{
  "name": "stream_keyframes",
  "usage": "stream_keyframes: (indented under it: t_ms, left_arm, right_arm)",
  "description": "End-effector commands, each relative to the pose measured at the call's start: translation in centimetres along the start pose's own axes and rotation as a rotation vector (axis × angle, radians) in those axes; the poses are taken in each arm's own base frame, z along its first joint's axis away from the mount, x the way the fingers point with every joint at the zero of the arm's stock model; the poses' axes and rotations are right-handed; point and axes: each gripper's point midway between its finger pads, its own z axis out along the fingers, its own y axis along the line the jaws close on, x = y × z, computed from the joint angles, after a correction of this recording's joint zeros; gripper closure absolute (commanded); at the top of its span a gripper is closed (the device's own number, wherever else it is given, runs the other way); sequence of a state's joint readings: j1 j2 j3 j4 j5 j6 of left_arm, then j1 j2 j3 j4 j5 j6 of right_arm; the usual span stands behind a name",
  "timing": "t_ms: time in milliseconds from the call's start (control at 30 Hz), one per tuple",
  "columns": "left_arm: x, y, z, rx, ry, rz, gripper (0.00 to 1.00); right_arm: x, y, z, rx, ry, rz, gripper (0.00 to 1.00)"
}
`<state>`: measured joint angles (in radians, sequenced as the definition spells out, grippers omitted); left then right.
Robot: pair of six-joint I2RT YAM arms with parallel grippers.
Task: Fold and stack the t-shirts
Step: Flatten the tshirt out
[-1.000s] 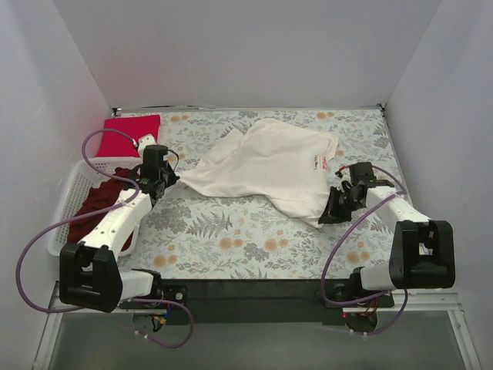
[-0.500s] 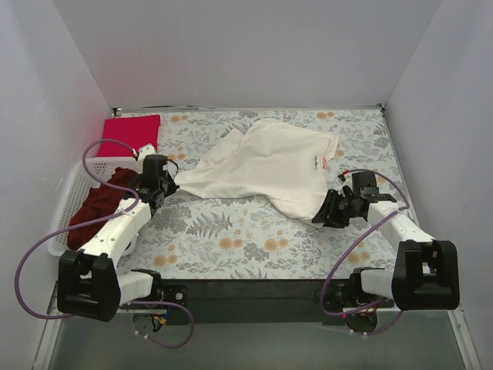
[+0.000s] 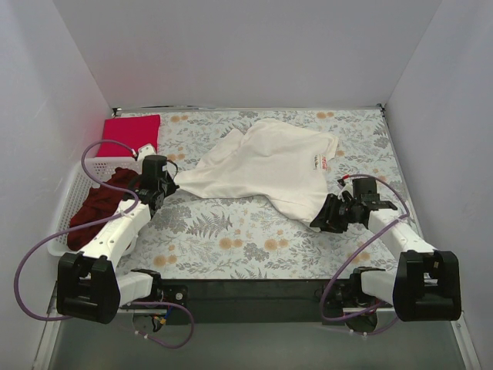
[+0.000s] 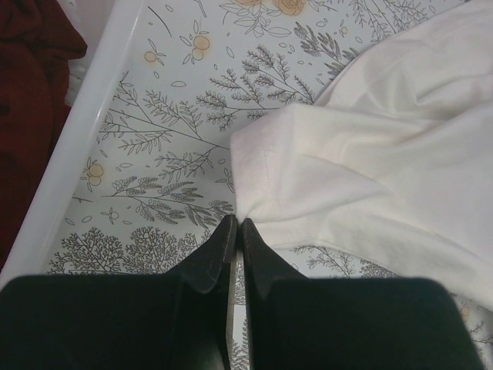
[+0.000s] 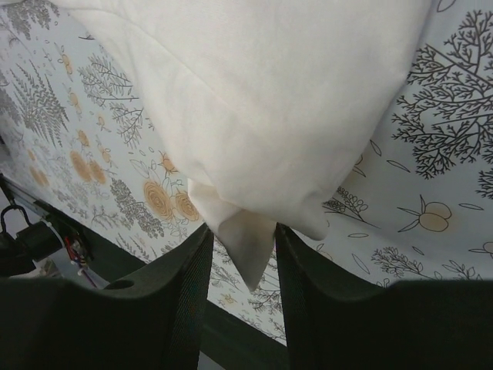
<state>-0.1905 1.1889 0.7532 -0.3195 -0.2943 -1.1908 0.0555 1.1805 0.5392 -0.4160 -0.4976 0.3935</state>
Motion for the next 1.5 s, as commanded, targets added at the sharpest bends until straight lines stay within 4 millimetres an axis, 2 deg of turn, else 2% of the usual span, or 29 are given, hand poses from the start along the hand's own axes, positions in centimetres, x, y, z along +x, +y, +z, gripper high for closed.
stream_keyframes:
  t_ms: [0,200,533,767,967,1367,1400,1467]
  left_arm:
    - [-0.7,-0.1,-0.5,0.015,-0.032,-0.016,1.0]
    - [-0.7,0.0,-0.5,0.014,-0.034,-0.015,1.0]
    - [-0.9,0.0,-0.6,0.013,-0.041,-0.013,1.0]
    - [-0.9,0.0,-0.6,0.013,-0.04,-0.012,1.0]
    - [-0.8,0.1,-0.6,0.011,-0.041,-0.014,1.0]
    - [-0.7,0.1,-0.5,0.009,-0.037,-0.016,1.0]
    - [-0.8,0.1,-0.5,0.009,-0.038,-0.017,1.0]
    - [-0.6,0.2,-0.5,0.008,-0.034,-0.015,1.0]
  right_arm:
    - [-1.0,2.0,-1.1,-0.047,-0.031,-0.06,0.55]
    - [-1.9,1.6,-1.7,0.022,-0.05,-0.113,0.55]
    - [-0.6,0.0,-0.2,0.091,0.015,-0.139,0.57]
    - [-0.5,0.2,0.7,0.064,0.022,-0.149,0.62]
    - [-0.1,-0.4,1.3,0.08,0.041,-0.151,0.65]
    - [1.5,-1.1,1.7,0.08,0.072,-0.165,0.62]
    - [1.7,-1.1,1.7,0.08,0.078,-0.164,0.64]
    - [1.9,-0.8,1.7,0.064,0.083,-0.162,0.78]
